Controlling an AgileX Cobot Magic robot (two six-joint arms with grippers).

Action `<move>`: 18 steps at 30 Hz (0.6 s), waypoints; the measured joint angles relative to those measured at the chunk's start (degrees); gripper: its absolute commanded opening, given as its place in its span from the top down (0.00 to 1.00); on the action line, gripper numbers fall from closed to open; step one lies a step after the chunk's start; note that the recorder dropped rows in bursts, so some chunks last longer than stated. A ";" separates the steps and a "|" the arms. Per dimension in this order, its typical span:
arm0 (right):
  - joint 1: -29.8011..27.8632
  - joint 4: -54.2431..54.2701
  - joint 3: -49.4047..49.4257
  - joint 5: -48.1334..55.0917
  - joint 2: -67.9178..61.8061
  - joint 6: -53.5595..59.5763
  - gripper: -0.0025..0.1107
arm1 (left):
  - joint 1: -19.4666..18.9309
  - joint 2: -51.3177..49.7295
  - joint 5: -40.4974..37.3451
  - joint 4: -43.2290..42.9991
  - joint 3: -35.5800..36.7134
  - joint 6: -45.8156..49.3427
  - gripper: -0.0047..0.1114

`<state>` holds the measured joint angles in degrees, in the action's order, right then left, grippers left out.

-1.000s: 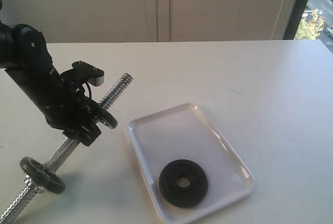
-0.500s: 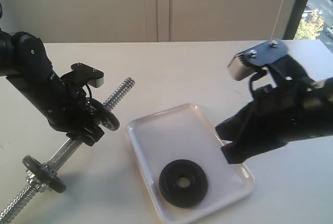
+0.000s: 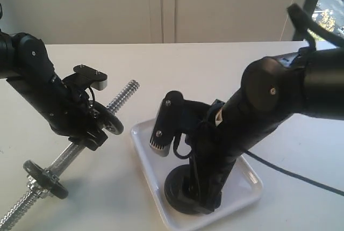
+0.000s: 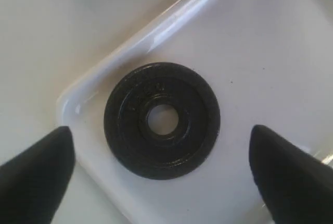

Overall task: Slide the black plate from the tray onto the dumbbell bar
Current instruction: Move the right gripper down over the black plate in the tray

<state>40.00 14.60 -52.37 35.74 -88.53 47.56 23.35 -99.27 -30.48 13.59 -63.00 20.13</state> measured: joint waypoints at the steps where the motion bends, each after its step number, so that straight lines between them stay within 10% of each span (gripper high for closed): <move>1: 0.42 -0.99 0.00 -0.13 -0.76 0.00 0.15 | 0.00 0.00 0.00 0.00 0.00 0.00 0.96; 18: 0.70 -4.80 -0.12 -4.28 -7.87 -4.09 0.15 | 0.00 0.00 0.00 0.10 0.00 0.00 0.96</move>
<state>40.70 9.81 -52.49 31.46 -96.40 43.47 23.35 -99.27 -30.48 13.69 -63.00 20.13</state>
